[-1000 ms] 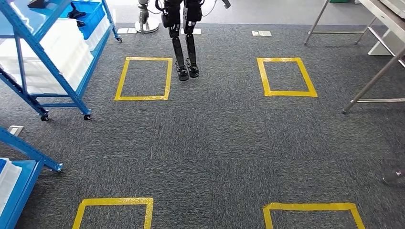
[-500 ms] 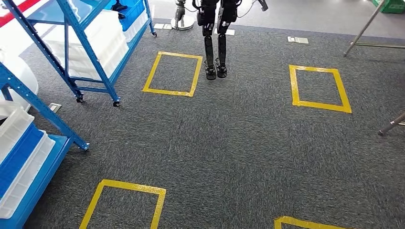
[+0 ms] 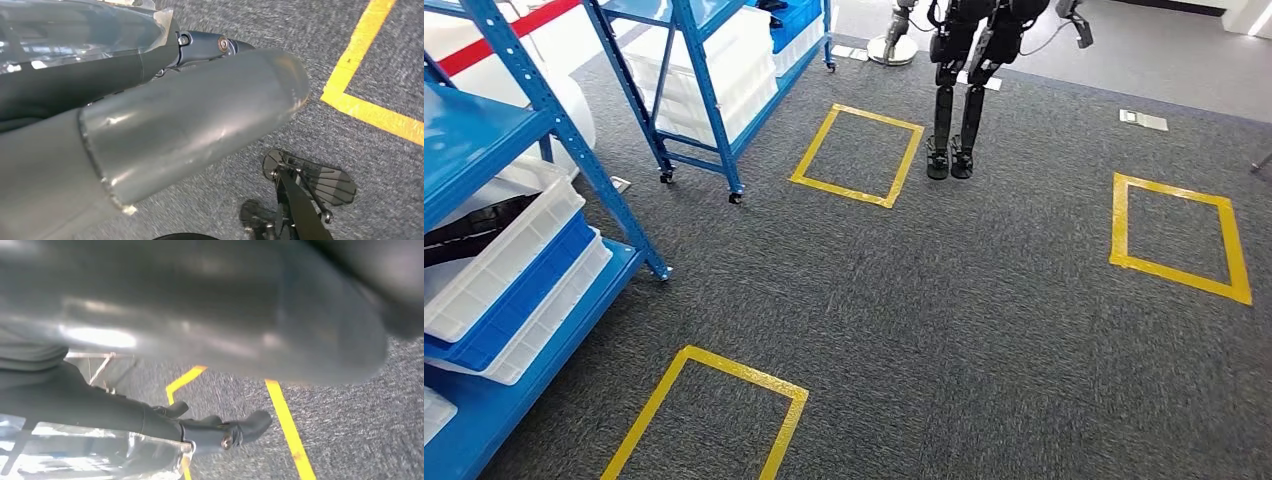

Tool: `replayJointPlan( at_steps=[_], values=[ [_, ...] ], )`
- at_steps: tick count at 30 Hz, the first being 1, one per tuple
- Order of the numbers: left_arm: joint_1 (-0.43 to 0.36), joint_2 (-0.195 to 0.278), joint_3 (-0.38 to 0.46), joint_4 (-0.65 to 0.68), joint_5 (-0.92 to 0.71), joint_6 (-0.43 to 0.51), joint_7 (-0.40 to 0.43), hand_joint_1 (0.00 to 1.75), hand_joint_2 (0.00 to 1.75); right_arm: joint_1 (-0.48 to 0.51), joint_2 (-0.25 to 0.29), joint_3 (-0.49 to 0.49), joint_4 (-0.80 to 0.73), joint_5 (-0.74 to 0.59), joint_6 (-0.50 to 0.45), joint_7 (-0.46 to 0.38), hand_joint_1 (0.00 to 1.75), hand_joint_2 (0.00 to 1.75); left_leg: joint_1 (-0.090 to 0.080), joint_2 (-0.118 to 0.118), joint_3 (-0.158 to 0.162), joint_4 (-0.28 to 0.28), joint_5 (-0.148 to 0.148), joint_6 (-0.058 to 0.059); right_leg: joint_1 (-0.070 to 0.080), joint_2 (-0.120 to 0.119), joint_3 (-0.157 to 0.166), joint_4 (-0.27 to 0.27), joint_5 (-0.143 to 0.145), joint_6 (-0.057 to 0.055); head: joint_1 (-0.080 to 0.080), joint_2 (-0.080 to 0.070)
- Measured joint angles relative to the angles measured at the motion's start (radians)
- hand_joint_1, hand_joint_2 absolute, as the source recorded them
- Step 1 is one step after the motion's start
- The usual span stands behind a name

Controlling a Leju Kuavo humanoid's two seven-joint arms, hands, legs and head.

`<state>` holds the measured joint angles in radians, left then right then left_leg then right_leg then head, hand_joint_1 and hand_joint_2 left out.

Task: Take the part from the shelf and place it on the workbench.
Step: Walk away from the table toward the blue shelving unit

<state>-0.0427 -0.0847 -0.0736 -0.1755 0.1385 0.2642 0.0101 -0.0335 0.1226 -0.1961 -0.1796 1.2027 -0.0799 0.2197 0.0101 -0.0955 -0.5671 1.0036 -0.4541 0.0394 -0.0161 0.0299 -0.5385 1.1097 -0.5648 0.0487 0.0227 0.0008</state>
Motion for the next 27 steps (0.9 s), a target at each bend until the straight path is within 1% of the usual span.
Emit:
replayJointPlan(
  at_steps=[1, 2, 3, 4, 5, 6, 7, 8, 9, 10, 11, 12, 13, 14, 15, 16, 17, 18, 19, 20, 21, 22, 23, 24, 25, 26, 27],
  values=[
    [0.0, 0.0, 0.0, 0.0, 0.0, 0.0, -0.001, 0.0, 0.0, 0.002, -0.001, 0.0, 0.0, 0.0, 0.0, 0.0, 0.0, 0.0, -0.001, -0.015, -0.001, 0.002, 0.001, -0.004, -0.002, 0.021, 0.023, -0.06, 0.023, 0.001, 0.0, 0.0],
    [-0.001, 0.0, 0.0, 0.0, 0.0, 0.0, -0.002, 0.0, 0.0, 0.004, -0.002, 0.0, 0.001, 0.001, 0.0, -0.001, 0.0, 0.0, -0.001, -0.026, -0.005, 0.002, 0.003, -0.009, -0.002, 0.039, 0.038, -0.098, 0.037, -0.002, -0.001, 0.0],
    [0.0, 0.0, 0.0, 0.0, 0.002, -0.002, -0.004, 0.0, 0.0, 0.005, -0.002, 0.0, 0.001, 0.004, -0.001, -0.003, 0.0, 0.0, -0.001, -0.037, -0.01, 0.002, 0.006, -0.016, -0.001, 0.047, 0.041, -0.11, 0.041, -0.008, -0.002, 0.0],
    [0.002, 0.001, 0.0, 0.0, 0.004, -0.005, -0.007, 0.0, 0.0, 0.004, -0.003, 0.0, 0.001, 0.006, -0.001, -0.005, 0.0, 0.0, -0.001, -0.047, -0.014, 0.002, 0.009, -0.024, 0.003, 0.039, 0.04, -0.111, 0.044, -0.014, -0.003, 0.0],
    [0.004, 0.001, 0.0, 0.0, 0.007, -0.009, -0.01, 0.0, 0.0, 0.003, -0.003, -0.001, 0.001, 0.009, -0.002, -0.007, 0.0, 0.0, 0.002, -0.054, -0.019, 0.002, 0.011, -0.029, 0.0, 0.028, 0.041, -0.111, 0.048, -0.021, -0.004, 0.0],
    [0.006, 0.0, 0.0, 0.0, 0.011, -0.014, -0.014, 0.0, 0.0, 0.002, -0.003, -0.001, 0.001, 0.011, -0.002, -0.01, 0.0, 0.0, 0.002, -0.042, -0.026, 0.01, 0.005, -0.034, -0.003, 0.016, 0.041, -0.113, 0.051, -0.028, -0.005, 0.0],
    [0.007, 0.0, 0.0, 0.0, 0.014, -0.018, -0.017, 0.0, 0.0, 0.002, -0.002, -0.001, 0.001, 0.012, -0.002, -0.011, 0.0, 0.0, 0.001, -0.016, -0.039, 0.036, -0.012, -0.037, -0.006, 0.002, 0.041, -0.115, 0.054, -0.037, -0.007, 0.0],
    [0.006, -0.001, 0.0, 0.0, 0.017, -0.022, -0.021, 0.0, 0.0, 0.003, -0.002, -0.001, 0.001, 0.012, -0.002, -0.013, 0.0, 0.0, 0.0, 0.019, -0.062, 0.085, -0.042, -0.04, -0.008, -0.013, 0.041, -0.117, 0.056, -0.046, -0.01, 0.0],
    [0.005, -0.002, 0.0, 0.0, 0.02, -0.027, -0.026, 0.0, 0.0, 0.004, -0.002, -0.001, 0.001, 0.012, -0.002, -0.014, 0.0, 0.0, -0.002, 0.055, -0.092, 0.149, -0.078, -0.043, -0.003, -0.029, 0.039, -0.117, 0.056, -0.052, -0.012, 0.0],
    [0.004, -0.003, 0.0, 0.0, 0.021, -0.031, -0.032, 0.0, 0.0, 0.005, -0.002, -0.001, 0.001, 0.012, -0.002, -0.014, 0.0, 0.0, -0.001, 0.076, -0.126, 0.222, -0.111, -0.046, 0.001, -0.045, 0.037, -0.117, 0.055, -0.056, -0.014, 0.0],
    [0.005, -0.003, 0.0, 0.0, 0.022, -0.035, -0.039, 0.0, 0.0, 0.007, -0.003, -0.001, 0.001, 0.012, -0.003, -0.014, 0.0, 0.0, 0.001, 0.086, -0.152, 0.279, -0.132, -0.047, 0.004, -0.061, 0.035, -0.117, 0.055, -0.057, -0.014, 0.0],
    [0.006, -0.003, 0.0, 0.0, 0.023, -0.038, -0.047, 0.0, 0.0, 0.007, -0.004, -0.001, 0.001, 0.012, -0.004, -0.015, 0.0, 0.0, 0.001, 0.09, -0.161, 0.304, -0.135, -0.048, 0.006, -0.077, 0.032, -0.117, 0.054, -0.058, -0.014, 0.0],
    [0.007, -0.004, 0.0, 0.0, 0.024, -0.04, -0.053, 0.0, 0.0, 0.007, -0.004, -0.001, 0.001, 0.012, -0.004, -0.015, 0.0, 0.0, 0.001, 0.094, -0.15, 0.289, -0.12, -0.048, 0.007, -0.093, 0.03, -0.117, 0.054, -0.059, -0.015, 0.0],
    [0.008, -0.004, 0.0, 0.0, 0.025, -0.042, -0.057, 0.0, 0.0, 0.006, -0.004, -0.001, 0.001, 0.012, -0.005, -0.015, 0.0, 0.0, 0.001, 0.103, -0.115, 0.231, -0.092, -0.047, 0.007, -0.107, 0.029, -0.117, 0.053, -0.06, -0.015, 0.0],
    [0.007, -0.004, 0.0, 0.0, 0.026, -0.043, -0.062, 0.0, 0.0, 0.004, -0.003, -0.001, 0.001, 0.012, -0.005, -0.016, 0.0, 0.0, 0.0, 0.127, -0.066, 0.152, -0.064, -0.043, 0.009, -0.12, 0.032, -0.117, 0.051, -0.06, -0.016, 0.0],
    [0.005, -0.003, 0.0, 0.0, 0.027, -0.044, -0.065, 0.0, 0.0, 0.004, -0.003, -0.001, 0.001, 0.012, -0.005, -0.016, 0.0, 0.0, -0.003, 0.15, -0.024, 0.082, -0.043, -0.039, 0.013, -0.131, 0.035, -0.116, 0.05, -0.059, -0.016, 0.0],
    [0.003, -0.003, 0.0, 0.0, 0.028, -0.045, -0.068, 0.0, 0.0, 0.003, -0.002, -0.001, 0.001, 0.012, -0.006, -0.016, 0.0, 0.0, -0.006, 0.168, 0.005, 0.033, -0.031, -0.033, 0.017, -0.142, 0.039, -0.116, 0.048, -0.056, -0.016, 0.0],
    [0.001, -0.004, 0.0, 0.0, 0.028, -0.046, -0.071, 0.0, 0.0, 0.002, -0.002, -0.001, 0.001, 0.012, -0.006, -0.016, 0.0, 0.0, -0.009, 0.177, 0.016, 0.011, -0.027, -0.027, 0.02, -0.152, 0.042, -0.116, 0.047, -0.053, -0.015, 0.0],
    [0.0, -0.004, 0.0, 0.0, 0.029, -0.046, -0.073, 0.0, 0.0, 0.0, -0.001, -0.001, 0.001, 0.013, -0.006, -0.016, 0.0, 0.0, -0.013, 0.168, 0.014, 0.008, -0.026, -0.022, 0.022, -0.162, 0.044, -0.116, 0.047, -0.049, -0.014, 0.0],
    [0.001, -0.004, 0.0, 0.0, 0.029, -0.047, -0.074, 0.0, 0.0, -0.002, -0.001, -0.001, 0.001, 0.013, -0.007, -0.016, 0.0, 0.0, -0.012, 0.154, 0.013, 0.003, -0.021, -0.015, 0.023, -0.171, 0.047, -0.117, 0.046, -0.045, -0.013, 0.0],
    [0.002, -0.005, 0.0, 0.0, 0.029, -0.047, -0.074, 0.0, 0.0, -0.005, -0.001, -0.001, 0.0, 0.013, -0.008, -0.016, 0.0, 0.0, -0.011, 0.143, 0.015, -0.003, -0.016, -0.009, 0.022, -0.164, 0.047, -0.114, 0.043, -0.04, -0.013, 0.0],
    [0.002, -0.006, 0.001, 0.0, 0.029, -0.047, -0.073, 0.0, 0.0, -0.005, -0.001, -0.001, 0.0, 0.014, -0.008, -0.016, 0.0, 0.0, -0.007, 0.131, 0.016, -0.01, -0.01, -0.002, 0.02, -0.138, 0.039, -0.095, 0.031, -0.037, -0.012, 0.0],
    [0.002, -0.007, 0.001, 0.0, 0.029, -0.047, -0.074, 0.0, 0.0, -0.004, -0.001, -0.001, 0.0, 0.014, -0.008, -0.016, 0.0, 0.0, -0.003, 0.12, 0.017, -0.016, -0.003, 0.005, 0.018, -0.104, 0.023, -0.058, 0.01, -0.036, -0.01, 0.0],
    [0.001, -0.007, 0.001, 0.0, 0.029, -0.047, -0.074, 0.0, 0.0, -0.002, -0.001, -0.001, 0.0, 0.014, -0.008, -0.017, 0.0, 0.0, -0.002, 0.107, 0.015, -0.019, 0.001, 0.009, 0.013, -0.068, -0.006, 0.002, -0.017, -0.037, -0.009, 0.0],
    [0.0, -0.007, 0.001, 0.0, 0.029, -0.047, -0.074, 0.0, 0.0, 0.0, -0.001, -0.001, 0.0, 0.014, -0.008, -0.017, 0.0, 0.0, -0.001, 0.093, 0.011, -0.019, 0.004, 0.012, 0.009, -0.045, -0.039, 0.074, -0.047, -0.038, -0.008, 0.0],
    [0.0, -0.008, 0.001, 0.0, 0.03, -0.047, -0.075, 0.0, 0.0, 0.0, -0.001, -0.001, 0.0, 0.014, -0.009, -0.017, 0.0, 0.0, -0.001, 0.077, 0.008, -0.019, 0.006, 0.012, 0.006, -0.038, -0.068, 0.135, -0.067, -0.035, -0.008, 0.0],
    [0.0, -0.008, 0.001, 0.0, 0.03, -0.047, -0.076, 0.0, 0.0, 0.0, -0.002, -0.001, 0.0, 0.014, -0.01, -0.018, 0.0, 0.0, -0.001, 0.061, 0.006, -0.019, 0.008, 0.011, 0.003, -0.035, -0.085, 0.17, -0.074, -0.029, -0.008, 0.0]
  ],
)
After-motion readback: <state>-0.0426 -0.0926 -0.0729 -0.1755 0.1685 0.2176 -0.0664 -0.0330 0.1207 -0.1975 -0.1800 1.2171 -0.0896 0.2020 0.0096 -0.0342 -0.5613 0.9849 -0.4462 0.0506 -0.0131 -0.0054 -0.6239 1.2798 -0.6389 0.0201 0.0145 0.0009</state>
